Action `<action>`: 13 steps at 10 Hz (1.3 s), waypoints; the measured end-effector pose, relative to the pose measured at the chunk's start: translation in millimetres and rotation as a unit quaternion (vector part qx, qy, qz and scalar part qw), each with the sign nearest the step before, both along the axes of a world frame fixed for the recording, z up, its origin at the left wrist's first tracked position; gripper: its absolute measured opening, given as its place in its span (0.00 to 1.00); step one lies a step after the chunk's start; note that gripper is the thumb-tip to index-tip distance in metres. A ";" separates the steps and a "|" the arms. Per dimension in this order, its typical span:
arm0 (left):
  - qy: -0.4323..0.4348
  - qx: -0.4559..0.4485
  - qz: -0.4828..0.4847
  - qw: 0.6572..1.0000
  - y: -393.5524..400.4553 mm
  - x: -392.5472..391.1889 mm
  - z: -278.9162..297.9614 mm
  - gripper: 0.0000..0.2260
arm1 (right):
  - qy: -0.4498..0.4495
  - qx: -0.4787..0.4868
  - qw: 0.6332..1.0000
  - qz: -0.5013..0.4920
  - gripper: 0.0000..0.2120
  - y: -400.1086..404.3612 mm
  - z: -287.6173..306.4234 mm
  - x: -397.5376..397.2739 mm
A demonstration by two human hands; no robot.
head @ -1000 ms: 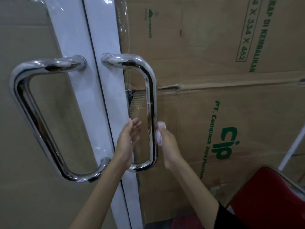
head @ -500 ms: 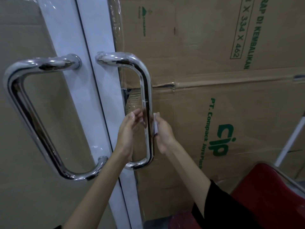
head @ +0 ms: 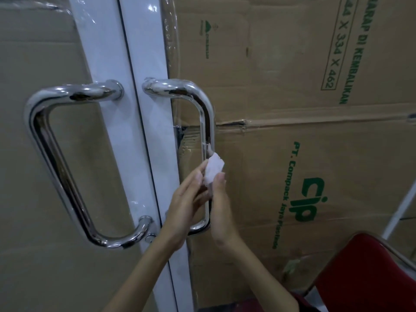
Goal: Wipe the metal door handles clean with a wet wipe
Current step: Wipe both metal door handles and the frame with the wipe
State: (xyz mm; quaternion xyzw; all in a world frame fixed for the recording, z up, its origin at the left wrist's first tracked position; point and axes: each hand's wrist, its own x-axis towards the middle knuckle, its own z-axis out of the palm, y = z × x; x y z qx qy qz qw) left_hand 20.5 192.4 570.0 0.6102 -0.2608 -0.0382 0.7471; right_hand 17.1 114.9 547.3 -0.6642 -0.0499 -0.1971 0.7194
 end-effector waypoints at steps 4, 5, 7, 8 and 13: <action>0.109 -0.175 0.208 0.956 16.8 32.7 4.7 0.13 | 0.064 -0.069 0.988 0.122 0.52 3.8 34.9 -15.3; 0.068 -0.201 0.231 0.950 1.4 48.3 30.1 0.10 | 0.026 -0.019 0.995 0.097 0.37 -17.0 34.9 -24.8; -0.079 -0.077 0.258 0.960 -57.3 40.2 18.1 0.14 | -0.033 0.009 0.999 0.005 0.32 -44.5 43.4 -24.2; -0.029 -0.087 0.304 0.948 -60.6 38.5 -14.8 0.15 | -0.024 0.017 0.999 -0.039 0.32 -57.9 43.2 -25.1; -0.039 -0.053 0.187 0.980 -39.9 57.8 -1.0 0.15 | 0.020 -0.006 0.999 -0.032 0.28 -64.4 34.9 -23.3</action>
